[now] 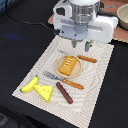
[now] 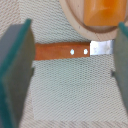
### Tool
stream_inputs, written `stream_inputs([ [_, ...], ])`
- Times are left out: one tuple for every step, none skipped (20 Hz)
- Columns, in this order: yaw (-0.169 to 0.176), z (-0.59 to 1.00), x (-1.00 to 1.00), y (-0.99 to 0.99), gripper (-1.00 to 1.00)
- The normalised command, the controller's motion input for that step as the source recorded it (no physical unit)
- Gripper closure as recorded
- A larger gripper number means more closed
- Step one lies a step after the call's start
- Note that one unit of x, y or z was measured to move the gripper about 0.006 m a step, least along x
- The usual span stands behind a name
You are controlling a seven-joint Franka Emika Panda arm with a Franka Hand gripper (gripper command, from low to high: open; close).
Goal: Interact with the objects in diverse but meaningful ways.
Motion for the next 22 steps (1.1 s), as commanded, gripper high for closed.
stream_inputs([
  [-0.058,-0.16,0.0,-0.27,-1.0],
  [-0.058,-0.27,0.0,-0.32,-1.0],
  [-0.058,-0.32,0.0,-0.37,-1.0],
  [-0.057,-0.35,0.0,-0.37,-1.0],
  [-0.057,-0.36,0.0,-0.36,-1.0],
  [-0.06,-0.36,0.0,-0.34,-1.0],
  [-0.059,-0.37,-0.02,-0.31,-1.0],
  [-0.052,-0.37,-0.02,-0.28,-1.0],
  [-0.048,-0.39,-0.01,-0.27,-1.0],
  [-0.041,-0.43,0.0,-0.3,-1.0],
  [-0.032,-0.43,-0.04,-0.33,-1.0],
  [-0.02,-0.41,-0.02,-0.3,-1.0],
  [-0.019,-0.4,-0.01,-0.29,-1.0],
  [-0.017,-0.41,-0.03,-0.29,-1.0],
  [-0.015,-0.41,-0.05,-0.31,-1.0],
  [-0.016,-0.39,-0.06,-0.3,-1.0],
  [-0.015,-0.35,-0.05,-0.26,-1.0],
  [-0.007,-0.33,-0.01,-0.24,-1.0],
  [-0.005,-0.31,0.0,-0.21,-1.0],
  [-0.001,-0.29,0.0,-0.21,-1.0],
  [0.0,-0.28,0.0,-0.21,-1.0],
  [0.0,-0.27,0.0,-0.19,-1.0],
])
